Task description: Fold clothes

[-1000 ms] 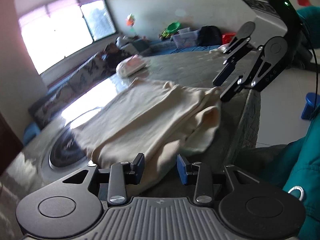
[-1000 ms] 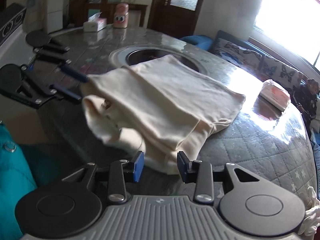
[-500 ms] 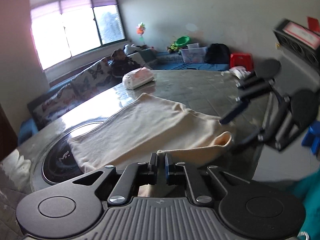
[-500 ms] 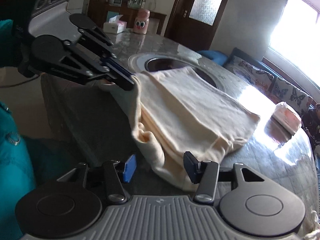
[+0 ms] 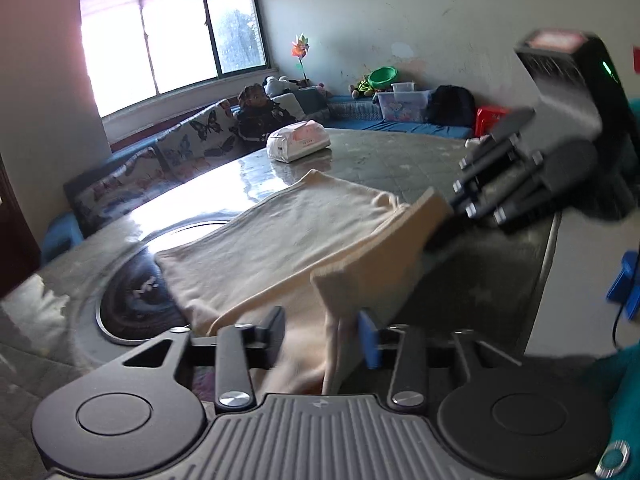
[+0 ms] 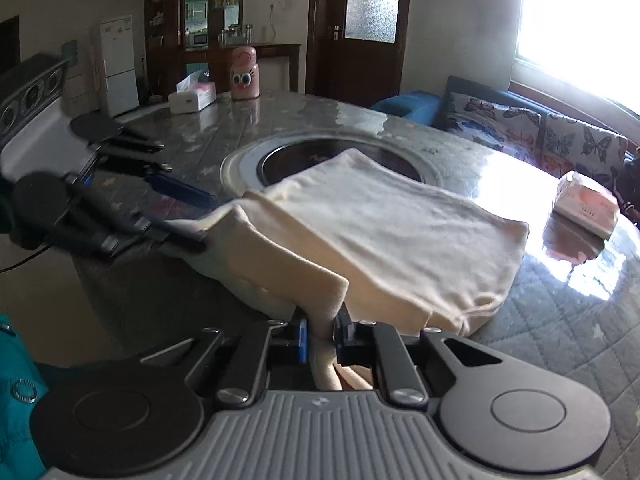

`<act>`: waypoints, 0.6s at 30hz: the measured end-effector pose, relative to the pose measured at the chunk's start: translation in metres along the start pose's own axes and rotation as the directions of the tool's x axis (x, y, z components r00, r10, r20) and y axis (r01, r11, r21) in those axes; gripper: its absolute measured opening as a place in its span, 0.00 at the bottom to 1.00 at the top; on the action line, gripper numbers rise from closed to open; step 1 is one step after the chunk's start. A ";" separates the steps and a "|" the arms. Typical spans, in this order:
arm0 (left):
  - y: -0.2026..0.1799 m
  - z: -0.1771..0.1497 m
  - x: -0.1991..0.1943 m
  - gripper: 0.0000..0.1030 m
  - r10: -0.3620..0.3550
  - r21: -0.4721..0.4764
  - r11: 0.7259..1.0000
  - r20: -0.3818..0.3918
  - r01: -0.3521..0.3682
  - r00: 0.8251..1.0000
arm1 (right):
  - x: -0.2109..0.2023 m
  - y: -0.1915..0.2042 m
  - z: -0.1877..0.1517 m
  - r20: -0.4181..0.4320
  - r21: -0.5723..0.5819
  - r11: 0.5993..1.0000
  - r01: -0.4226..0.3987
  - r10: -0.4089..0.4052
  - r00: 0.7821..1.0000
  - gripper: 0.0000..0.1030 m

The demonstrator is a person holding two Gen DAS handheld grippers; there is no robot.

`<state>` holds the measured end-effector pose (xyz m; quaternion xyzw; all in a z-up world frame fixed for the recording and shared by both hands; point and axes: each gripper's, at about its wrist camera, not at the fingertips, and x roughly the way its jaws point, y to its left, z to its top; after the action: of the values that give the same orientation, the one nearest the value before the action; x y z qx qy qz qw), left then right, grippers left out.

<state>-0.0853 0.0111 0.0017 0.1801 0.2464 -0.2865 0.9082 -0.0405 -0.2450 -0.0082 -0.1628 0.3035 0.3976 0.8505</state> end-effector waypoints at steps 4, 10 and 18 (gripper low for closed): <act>-0.011 -0.010 -0.002 0.44 0.031 0.095 0.995 -0.012 -0.030 0.999 | 0.001 -0.002 0.005 0.017 0.011 1.000 0.007 -0.007 1.000 0.10; -0.012 -0.018 0.007 0.20 0.065 0.174 0.983 -0.024 -0.060 0.998 | -0.004 0.002 0.002 0.044 0.035 0.999 0.026 -0.027 0.999 0.08; -0.014 -0.011 -0.018 0.13 0.013 0.150 0.989 0.012 -0.014 1.000 | -0.031 0.012 0.002 0.117 0.034 0.999 0.031 -0.035 0.992 0.08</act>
<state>-0.1098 0.0133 0.0001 0.2479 0.2178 -0.2991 0.8953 -0.0644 -0.2545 0.0129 -0.1305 0.2562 0.3874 0.8759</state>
